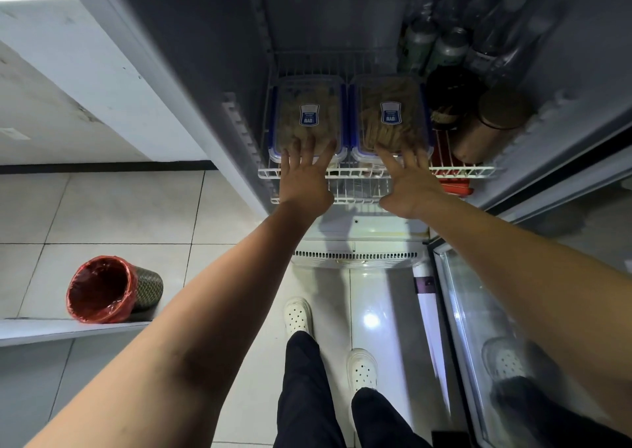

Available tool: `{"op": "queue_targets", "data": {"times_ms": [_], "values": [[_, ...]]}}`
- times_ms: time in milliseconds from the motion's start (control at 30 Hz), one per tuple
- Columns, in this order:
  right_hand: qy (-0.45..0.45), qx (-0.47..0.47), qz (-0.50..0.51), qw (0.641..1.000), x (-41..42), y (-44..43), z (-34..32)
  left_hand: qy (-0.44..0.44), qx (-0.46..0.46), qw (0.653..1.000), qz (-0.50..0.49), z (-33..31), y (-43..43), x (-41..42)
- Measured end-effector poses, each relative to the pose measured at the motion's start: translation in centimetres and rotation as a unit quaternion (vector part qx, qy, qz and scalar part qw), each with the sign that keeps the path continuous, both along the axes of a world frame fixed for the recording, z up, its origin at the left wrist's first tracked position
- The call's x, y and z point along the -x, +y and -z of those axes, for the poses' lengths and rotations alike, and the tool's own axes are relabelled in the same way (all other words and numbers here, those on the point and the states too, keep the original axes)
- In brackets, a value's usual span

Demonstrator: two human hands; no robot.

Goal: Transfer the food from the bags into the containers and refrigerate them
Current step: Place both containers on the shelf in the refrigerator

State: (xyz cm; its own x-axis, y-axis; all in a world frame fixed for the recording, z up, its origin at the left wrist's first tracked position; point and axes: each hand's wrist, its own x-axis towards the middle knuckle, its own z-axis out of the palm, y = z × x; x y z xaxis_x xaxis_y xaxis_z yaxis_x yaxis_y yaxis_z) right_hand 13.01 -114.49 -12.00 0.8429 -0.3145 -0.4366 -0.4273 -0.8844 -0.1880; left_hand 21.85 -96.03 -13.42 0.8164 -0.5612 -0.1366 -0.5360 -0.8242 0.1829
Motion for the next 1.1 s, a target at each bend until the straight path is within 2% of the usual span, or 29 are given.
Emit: {"op": "queue_targets", "data": {"times_ms": [167, 300, 400, 567, 733, 900, 1000, 1100], "values": [[0.019, -0.014, -0.012, 1.0, 0.0, -0.3, -0.9, 0.011, 0.004, 1.0, 0.023, -0.3, 0.6, -0.6], [0.018, -0.001, -0.021, 1.0, 1.3, 0.1, -2.5, 0.04, -0.043, 0.998, 0.037, -2.0, 0.9, -0.9], [-0.036, -0.048, 0.012, 0.998, 4.3, 1.2, -4.0, 0.038, -0.058, 0.997, 0.036, -4.3, 1.2, 0.9], [-0.131, -0.133, 0.08, 0.979, 11.8, 3.6, -7.8, 0.076, -0.005, 0.996, 0.053, -8.1, 2.6, 8.6], [-0.234, -0.154, 0.136, 0.95, 21.3, 5.7, -11.2, 0.097, 0.06, 0.99, 0.089, -10.3, 4.0, 16.3], [-0.325, -0.14, 0.16, 0.921, 30.2, 7.7, -14.6, 0.128, 0.077, 0.976, 0.157, -13.6, 3.4, 22.2], [-0.398, -0.101, 0.19, 0.892, 35.1, 9.3, -18.5, 0.138, 0.077, 0.958, 0.24, -16.8, 2.4, 24.3], [-0.429, -0.044, 0.235, 0.871, 40.1, 10.6, -22.8, 0.123, 0.099, 0.932, 0.327, -20.3, 0.6, 26.1]]}}
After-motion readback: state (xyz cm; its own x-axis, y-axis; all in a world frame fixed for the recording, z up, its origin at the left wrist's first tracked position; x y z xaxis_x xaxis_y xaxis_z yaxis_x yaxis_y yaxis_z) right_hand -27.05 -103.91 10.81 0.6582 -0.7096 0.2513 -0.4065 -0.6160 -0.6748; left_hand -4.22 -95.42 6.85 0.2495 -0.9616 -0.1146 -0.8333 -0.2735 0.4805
